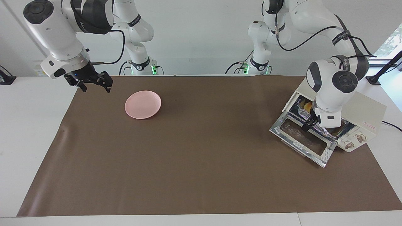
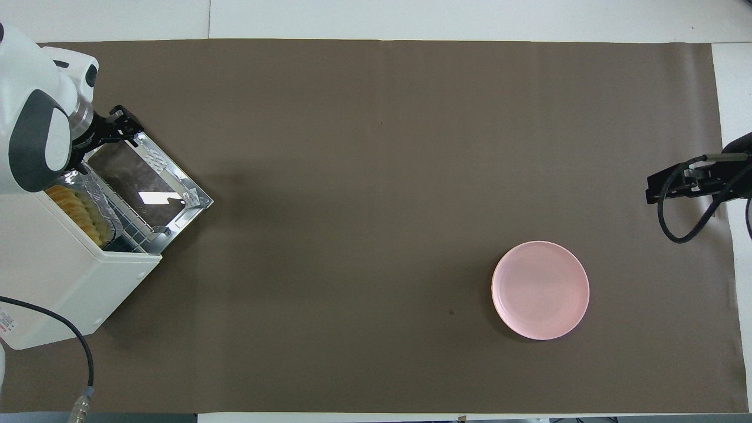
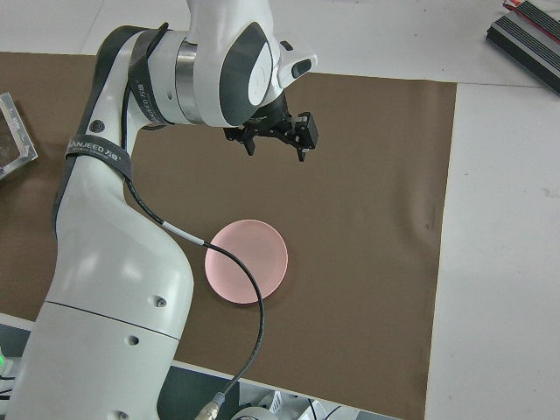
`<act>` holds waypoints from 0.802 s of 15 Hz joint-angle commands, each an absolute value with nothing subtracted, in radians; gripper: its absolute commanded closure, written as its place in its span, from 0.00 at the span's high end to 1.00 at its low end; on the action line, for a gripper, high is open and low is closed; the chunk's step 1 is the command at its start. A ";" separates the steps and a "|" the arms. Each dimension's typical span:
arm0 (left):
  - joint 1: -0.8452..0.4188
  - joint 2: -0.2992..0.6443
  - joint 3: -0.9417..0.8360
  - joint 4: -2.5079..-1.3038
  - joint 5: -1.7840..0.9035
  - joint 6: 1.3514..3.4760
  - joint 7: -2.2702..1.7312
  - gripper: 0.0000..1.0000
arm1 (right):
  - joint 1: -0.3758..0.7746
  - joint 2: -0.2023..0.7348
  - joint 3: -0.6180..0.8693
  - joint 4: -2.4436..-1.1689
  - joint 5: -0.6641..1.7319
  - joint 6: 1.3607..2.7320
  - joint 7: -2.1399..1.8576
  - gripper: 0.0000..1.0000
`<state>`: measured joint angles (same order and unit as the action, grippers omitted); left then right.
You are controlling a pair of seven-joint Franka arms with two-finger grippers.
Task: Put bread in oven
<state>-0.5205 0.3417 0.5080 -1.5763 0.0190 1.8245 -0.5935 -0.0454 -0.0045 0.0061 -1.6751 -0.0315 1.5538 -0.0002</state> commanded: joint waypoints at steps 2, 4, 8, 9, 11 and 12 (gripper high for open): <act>-0.514 0.330 0.522 -1.493 -0.037 1.735 -0.517 1.00 | -0.052 -0.026 0.012 -1.697 -0.046 1.549 -0.014 1.00; -0.526 0.251 0.520 -1.502 -0.038 1.654 -0.413 1.00 | -0.052 -0.026 0.012 -1.697 -0.046 1.549 -0.014 1.00; -0.563 0.151 0.518 -1.506 -0.037 1.490 -0.221 1.00 | -0.052 -0.026 0.012 -1.697 -0.046 1.549 -0.014 1.00; -0.563 0.128 0.518 -1.508 -0.037 1.445 -0.143 1.00 | -0.052 -0.026 0.012 -1.697 -0.046 1.549 -0.014 1.00; -0.557 0.085 0.519 -1.511 -0.032 1.381 -0.019 1.00 | -0.052 -0.026 0.012 -1.697 -0.046 1.549 -0.014 1.00; -0.530 0.054 0.500 -1.531 -0.034 1.370 -0.005 1.00 | -0.052 -0.026 0.012 -1.697 -0.046 1.549 -0.014 1.00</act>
<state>-0.5496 0.1173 0.5114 -1.4873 -0.0262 1.4054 -0.0814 -0.0454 -0.0045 0.0061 -1.6751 -0.0315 1.5538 -0.0002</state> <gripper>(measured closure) 0.000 0.000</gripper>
